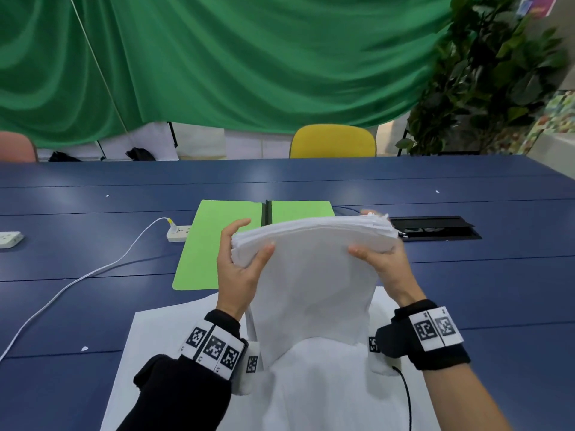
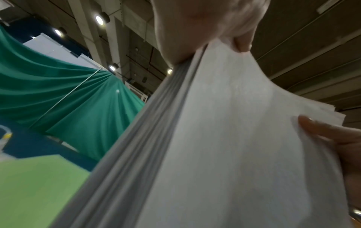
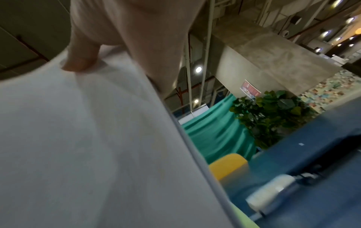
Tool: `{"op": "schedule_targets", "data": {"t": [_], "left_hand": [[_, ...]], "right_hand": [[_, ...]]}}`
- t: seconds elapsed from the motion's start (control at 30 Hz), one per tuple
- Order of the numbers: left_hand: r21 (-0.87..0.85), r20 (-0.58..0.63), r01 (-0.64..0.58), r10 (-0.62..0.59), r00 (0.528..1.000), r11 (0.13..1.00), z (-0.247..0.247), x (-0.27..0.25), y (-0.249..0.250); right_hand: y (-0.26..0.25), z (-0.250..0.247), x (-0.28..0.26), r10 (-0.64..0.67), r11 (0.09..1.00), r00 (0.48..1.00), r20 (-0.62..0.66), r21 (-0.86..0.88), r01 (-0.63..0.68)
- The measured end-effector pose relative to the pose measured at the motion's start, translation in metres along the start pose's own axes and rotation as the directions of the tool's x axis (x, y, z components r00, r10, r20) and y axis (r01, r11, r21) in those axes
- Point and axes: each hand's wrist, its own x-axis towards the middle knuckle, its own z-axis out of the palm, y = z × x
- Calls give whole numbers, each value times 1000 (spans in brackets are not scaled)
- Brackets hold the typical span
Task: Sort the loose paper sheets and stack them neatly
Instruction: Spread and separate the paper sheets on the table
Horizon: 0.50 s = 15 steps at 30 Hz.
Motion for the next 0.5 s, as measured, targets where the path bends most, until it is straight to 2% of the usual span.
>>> {"op": "schedule_targets", "data": {"t": [0.07, 0.13, 0.2, 0.33, 0.47, 0.5], "left_hand": [[-7, -1, 164, -164, 986, 986, 0, -12, -14], [5, -53, 284, -284, 957, 959, 5, -25, -24], [7, -114, 284, -281, 953, 959, 11, -28, -21], [-21, -118, 253, -254, 960, 967, 17, -30, -11], [141, -138, 401, -383, 913, 905, 7, -61, -44], [184, -135, 444, -425, 895, 877, 4, -69, -54]], "right_hand": [[29, -2, -9, 147, 985, 988, -40, -80, -150], [51, -2, -20, 247, 957, 965, -91, -132, -257], [55, -3, -22, 243, 957, 960, -142, -127, -261], [54, -13, -28, 168, 980, 968, -187, -71, -184], [74, -13, -50, 294, 928, 950, -108, -203, -311], [78, -11, -52, 305, 914, 943, -130, -238, -328]]}}
